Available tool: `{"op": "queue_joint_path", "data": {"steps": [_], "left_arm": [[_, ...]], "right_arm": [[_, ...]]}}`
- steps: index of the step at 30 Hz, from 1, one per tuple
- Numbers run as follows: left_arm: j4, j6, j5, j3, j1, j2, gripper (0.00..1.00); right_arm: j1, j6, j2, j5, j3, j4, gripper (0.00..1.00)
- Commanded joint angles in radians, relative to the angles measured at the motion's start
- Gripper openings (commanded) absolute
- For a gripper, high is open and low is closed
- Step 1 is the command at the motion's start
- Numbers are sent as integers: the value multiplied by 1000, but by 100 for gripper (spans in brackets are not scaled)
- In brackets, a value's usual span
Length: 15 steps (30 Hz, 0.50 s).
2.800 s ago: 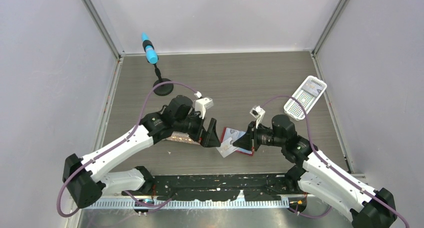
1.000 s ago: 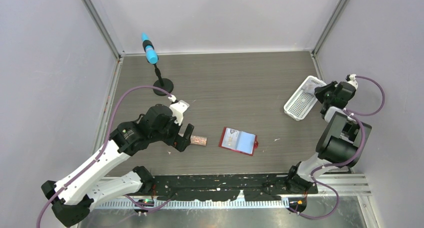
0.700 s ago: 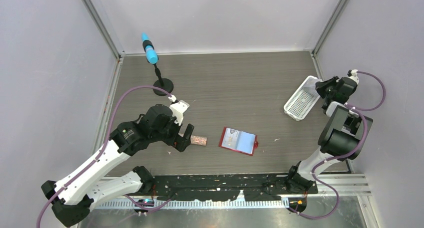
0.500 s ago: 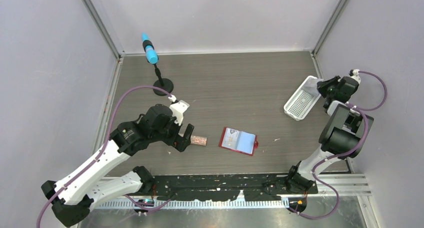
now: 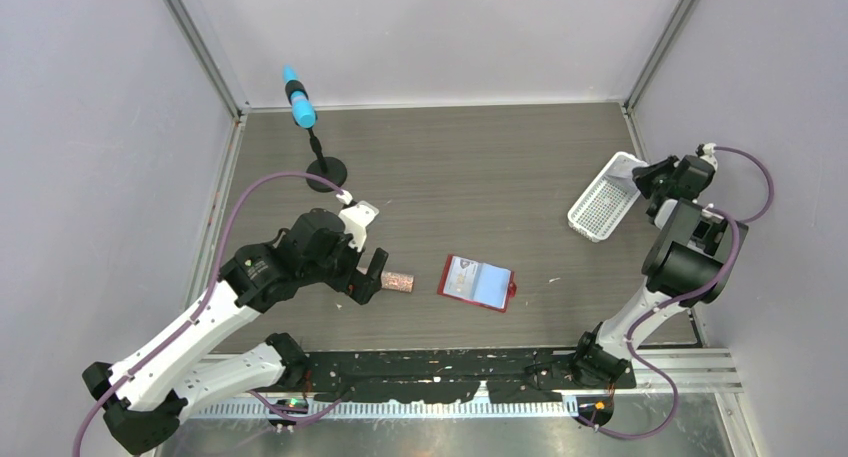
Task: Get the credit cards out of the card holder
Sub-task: Place the credit card in the storage box.
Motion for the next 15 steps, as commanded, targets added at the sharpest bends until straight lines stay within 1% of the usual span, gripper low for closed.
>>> {"op": "queue_joint_path", "data": {"steps": [1,7,15], "left_arm": [[31,13,7,2,-1,-21,100],[38,15,22,0,0,-29,100],[39,15,25,0,0,-38,100]], "right_arm": [[-8,22,27,-28,52,54,5],[-16,23,51,-31,70,45,6],[-25,28,74,-36,93,19,10]]}}
